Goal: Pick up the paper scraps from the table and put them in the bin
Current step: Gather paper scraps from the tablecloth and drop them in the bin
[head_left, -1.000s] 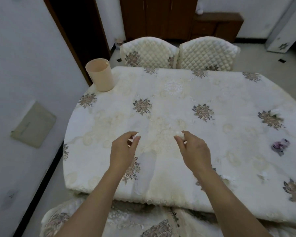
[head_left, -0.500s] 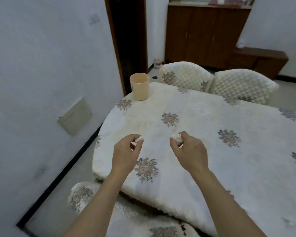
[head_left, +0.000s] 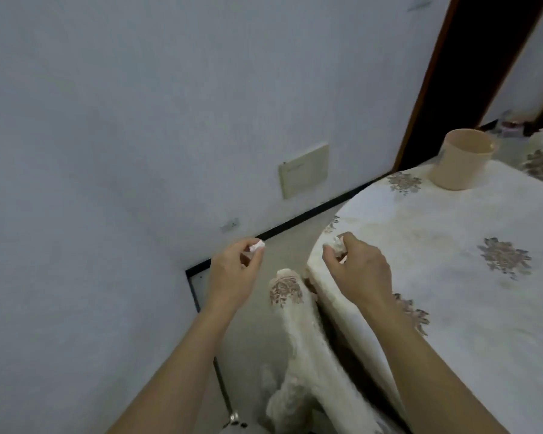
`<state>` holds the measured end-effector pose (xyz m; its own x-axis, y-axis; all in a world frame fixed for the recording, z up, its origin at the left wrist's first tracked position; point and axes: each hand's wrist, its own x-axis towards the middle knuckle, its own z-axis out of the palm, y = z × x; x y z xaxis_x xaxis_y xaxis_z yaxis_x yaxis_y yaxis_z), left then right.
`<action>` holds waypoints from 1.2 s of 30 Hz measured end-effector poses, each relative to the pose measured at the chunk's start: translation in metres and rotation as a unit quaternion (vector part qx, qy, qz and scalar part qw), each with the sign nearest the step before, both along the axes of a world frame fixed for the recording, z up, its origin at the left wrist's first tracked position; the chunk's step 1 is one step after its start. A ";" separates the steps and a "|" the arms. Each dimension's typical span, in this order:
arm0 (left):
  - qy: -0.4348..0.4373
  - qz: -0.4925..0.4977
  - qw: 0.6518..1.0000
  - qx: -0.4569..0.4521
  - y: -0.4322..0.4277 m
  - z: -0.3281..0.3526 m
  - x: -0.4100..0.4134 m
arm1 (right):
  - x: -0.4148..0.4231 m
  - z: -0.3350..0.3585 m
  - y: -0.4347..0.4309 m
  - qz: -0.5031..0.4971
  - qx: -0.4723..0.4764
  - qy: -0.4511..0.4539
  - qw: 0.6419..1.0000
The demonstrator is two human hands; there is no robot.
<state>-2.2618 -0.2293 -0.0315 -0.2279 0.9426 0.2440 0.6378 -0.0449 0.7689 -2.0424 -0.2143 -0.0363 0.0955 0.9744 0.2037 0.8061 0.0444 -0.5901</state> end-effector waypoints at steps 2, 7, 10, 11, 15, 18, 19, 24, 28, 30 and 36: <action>-0.007 0.035 0.999 0.005 0.000 -0.002 -0.022 | -0.022 0.000 0.008 0.023 0.001 0.002 1.000; -0.008 0.058 0.998 -0.002 0.024 -0.014 -0.051 | -0.053 -0.004 0.032 0.046 -0.009 -0.006 0.999; -0.027 0.038 0.999 0.001 0.055 -0.019 -0.057 | -0.063 -0.008 0.053 0.034 -0.010 -0.022 0.999; -0.033 0.028 0.999 0.002 0.069 -0.021 -0.059 | -0.066 -0.010 0.062 0.027 -0.010 -0.027 0.999; -0.027 -0.026 0.999 0.002 0.142 -0.031 -0.073 | -0.082 -0.016 0.108 -0.014 -0.011 -0.034 0.999; -0.020 -0.071 0.997 -0.005 0.198 -0.035 -0.087 | -0.101 -0.021 0.151 -0.043 -0.022 -0.048 0.998; -0.016 -0.087 0.996 -0.004 0.217 -0.036 -0.094 | -0.108 -0.021 0.166 -0.053 -0.025 -0.052 0.997; -0.008 -0.137 0.990 0.005 0.304 -0.032 -0.132 | -0.146 -0.017 0.233 -0.081 -0.022 -0.072 0.994; -0.019 -0.159 0.987 0.006 0.348 -0.023 -0.151 | -0.163 -0.012 0.270 -0.106 -0.029 -0.077 0.991; -0.020 -0.171 0.985 0.010 0.365 -0.020 -0.156 | -0.168 -0.008 0.285 -0.114 -0.026 -0.078 0.990; -0.016 -0.189 0.982 0.022 0.407 -0.021 -0.161 | -0.173 -0.005 0.323 -0.126 -0.032 -0.066 0.989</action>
<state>-2.4228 0.1775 -0.0524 0.1282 0.9501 0.2845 0.5446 -0.3072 0.7804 -2.2158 0.1085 -0.0412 0.3143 0.9340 0.1698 0.8569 -0.2022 -0.4742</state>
